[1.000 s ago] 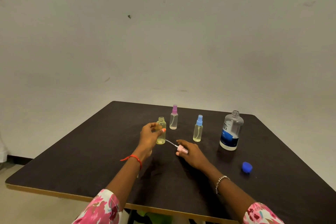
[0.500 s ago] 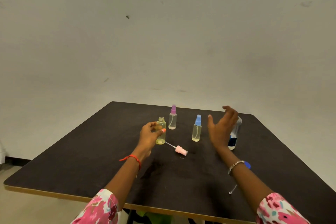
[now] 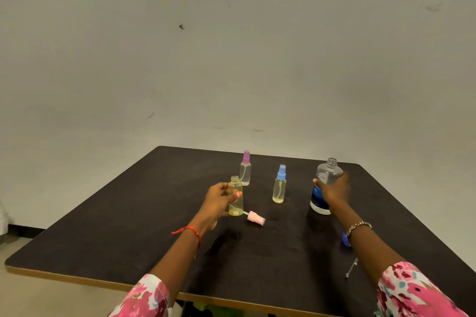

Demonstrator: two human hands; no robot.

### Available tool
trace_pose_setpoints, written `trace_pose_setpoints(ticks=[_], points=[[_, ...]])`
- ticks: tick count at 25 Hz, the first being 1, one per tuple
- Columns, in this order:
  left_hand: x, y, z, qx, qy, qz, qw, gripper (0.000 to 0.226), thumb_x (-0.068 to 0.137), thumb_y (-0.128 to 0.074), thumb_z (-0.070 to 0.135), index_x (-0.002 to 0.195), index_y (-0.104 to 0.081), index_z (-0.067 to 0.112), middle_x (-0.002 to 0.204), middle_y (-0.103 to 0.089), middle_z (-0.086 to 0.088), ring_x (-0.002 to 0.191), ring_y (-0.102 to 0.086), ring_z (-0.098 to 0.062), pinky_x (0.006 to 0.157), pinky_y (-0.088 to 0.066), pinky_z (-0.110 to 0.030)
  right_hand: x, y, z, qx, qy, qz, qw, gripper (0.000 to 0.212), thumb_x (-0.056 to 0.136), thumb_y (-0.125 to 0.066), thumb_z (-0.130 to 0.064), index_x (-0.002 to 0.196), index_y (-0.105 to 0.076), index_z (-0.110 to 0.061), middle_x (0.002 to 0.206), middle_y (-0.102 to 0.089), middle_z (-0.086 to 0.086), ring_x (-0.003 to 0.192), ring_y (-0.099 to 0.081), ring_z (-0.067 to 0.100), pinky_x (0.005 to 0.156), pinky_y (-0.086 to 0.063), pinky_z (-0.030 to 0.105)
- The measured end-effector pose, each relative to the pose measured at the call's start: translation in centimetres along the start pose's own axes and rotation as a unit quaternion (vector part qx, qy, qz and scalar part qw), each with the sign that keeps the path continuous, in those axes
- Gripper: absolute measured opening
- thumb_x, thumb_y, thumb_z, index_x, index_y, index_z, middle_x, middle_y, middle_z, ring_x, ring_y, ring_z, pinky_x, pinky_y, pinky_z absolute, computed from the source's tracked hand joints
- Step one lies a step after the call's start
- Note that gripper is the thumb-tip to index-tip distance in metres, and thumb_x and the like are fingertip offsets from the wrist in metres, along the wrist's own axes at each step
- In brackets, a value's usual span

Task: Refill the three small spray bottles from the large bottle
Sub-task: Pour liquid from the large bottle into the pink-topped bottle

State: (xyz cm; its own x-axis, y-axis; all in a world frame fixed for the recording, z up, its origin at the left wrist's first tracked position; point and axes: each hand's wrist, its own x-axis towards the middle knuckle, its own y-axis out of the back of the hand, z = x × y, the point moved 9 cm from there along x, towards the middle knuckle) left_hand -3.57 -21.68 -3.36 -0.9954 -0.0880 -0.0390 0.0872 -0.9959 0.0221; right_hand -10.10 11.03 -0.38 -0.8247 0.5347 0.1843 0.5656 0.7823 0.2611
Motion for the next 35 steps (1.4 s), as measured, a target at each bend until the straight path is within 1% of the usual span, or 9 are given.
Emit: trace_pose_setpoints(ticks=[4,7,11,16,20,23,26,29,35], points=[[0.0,-0.4,-0.8,-0.004,0.007,-0.017,1.0,0.034,0.086,-0.058,0.007,0.119,-0.048,0.007,0.123,-0.055,-0.013,0.113,-0.055,-0.027,0.081,-0.054,-0.043,-1.2,1.2,-0.1,0.019,-0.016,0.077,0.997,0.067,0.067,-0.079,-0.012,0.123,-0.041,-0.006,0.134,-0.047,0.016,0.126,-0.04,0.038,0.104,-0.028,0.056],[-0.1,-0.9,-1.0,-0.002,0.005,-0.027,1.0,0.033,0.086,-0.058,0.007,0.117,-0.048,0.008,0.121,-0.056,-0.012,0.112,-0.055,-0.026,0.079,-0.055,-0.041,-2.3,2.3,-2.2,0.017,0.043,0.125,0.991,0.068,0.064,-0.081,-0.018,0.12,-0.043,-0.011,0.131,-0.05,0.015,0.123,-0.041,0.036,0.101,-0.029,0.051],[-0.2,-1.5,-0.3,0.004,-0.022,-0.036,0.999,0.034,0.084,-0.06,0.007,0.117,-0.049,0.008,0.115,-0.057,-0.008,0.104,-0.057,-0.021,0.074,-0.055,-0.036,-3.3,1.8,-7.5,0.045,0.172,0.068,0.982,0.073,0.06,-0.083,-0.015,0.12,-0.042,-0.013,0.126,-0.049,0.014,0.115,-0.048,0.033,0.097,-0.041,0.055],[-0.8,-1.5,1.9,0.006,-0.068,-0.035,0.997,0.039,0.081,-0.064,0.007,0.117,-0.051,0.008,0.113,-0.057,-0.004,0.096,-0.059,-0.015,0.064,-0.053,-0.026,-6.7,-0.9,-12.7,0.001,0.306,-0.051,0.951,0.077,0.057,-0.084,-0.008,0.124,-0.046,-0.011,0.123,-0.051,0.016,0.112,-0.05,0.031,0.094,-0.044,0.054],[-1.0,-0.8,3.6,0.005,-0.097,-0.019,0.995,0.041,0.077,-0.069,0.007,0.115,-0.053,0.01,0.118,-0.057,-0.008,0.103,-0.06,-0.022,0.076,-0.055,-0.032,-9.4,-2.6,-14.7,-0.049,0.371,-0.085,0.923,0.071,0.058,-0.082,-0.011,0.122,-0.051,-0.013,0.117,-0.054,0.015,0.106,-0.051,0.029,0.091,-0.044,0.053],[-1.5,0.0,4.9,0.013,-0.116,-0.004,0.993,0.046,0.076,-0.071,0.008,0.118,-0.053,0.009,0.121,-0.057,-0.011,0.109,-0.059,-0.026,0.086,-0.054,-0.041,-10.8,-3.7,-15.2,-0.092,0.401,-0.112,0.905,0.07,0.057,-0.081,-0.012,0.121,-0.053,-0.015,0.115,-0.053,0.013,0.105,-0.049,0.028,0.092,-0.041,0.044],[-1.5,0.1,5.4,0.015,-0.12,-0.006,0.993,0.05,0.075,-0.071,0.007,0.121,-0.053,0.008,0.123,-0.057,-0.012,0.108,-0.06,-0.027,0.086,-0.054,-0.042,-11.3,-4.5,-14.9,-0.121,0.414,-0.129,0.893,0.069,0.057,-0.079,-0.013,0.121,-0.053,-0.018,0.115,-0.051,0.01,0.106,-0.046,0.026,0.089,-0.026,0.029],[-1.8,0.1,5.7,0.023,-0.122,-0.008,0.992,0.048,0.074,-0.072,0.007,0.119,-0.055,0.009,0.121,-0.059,-0.012,0.106,-0.061,-0.025,0.082,-0.056,-0.039,-11.8,-5.1,-15.0,-0.134,0.429,-0.145,0.882,0.067,0.058,-0.075,-0.014,0.121,-0.054,-0.018,0.116,-0.05,0.01,0.108,-0.044,0.026,0.09,-0.02,0.027],[-1.9,-0.1,6.1,0.041,-0.122,-0.01,0.992,0.048,0.075,-0.071,0.007,0.12,-0.055,0.008,0.121,-0.058,-0.012,0.109,-0.059,-0.025,0.084,-0.055,-0.039,-12.3,-5.4,-15.6,-0.167,0.456,-0.146,0.862,0.068,0.058,-0.075,-0.008,0.122,-0.054,-0.019,0.118,-0.049,0.011,0.112,-0.043,0.026,0.093,-0.021,0.031]])
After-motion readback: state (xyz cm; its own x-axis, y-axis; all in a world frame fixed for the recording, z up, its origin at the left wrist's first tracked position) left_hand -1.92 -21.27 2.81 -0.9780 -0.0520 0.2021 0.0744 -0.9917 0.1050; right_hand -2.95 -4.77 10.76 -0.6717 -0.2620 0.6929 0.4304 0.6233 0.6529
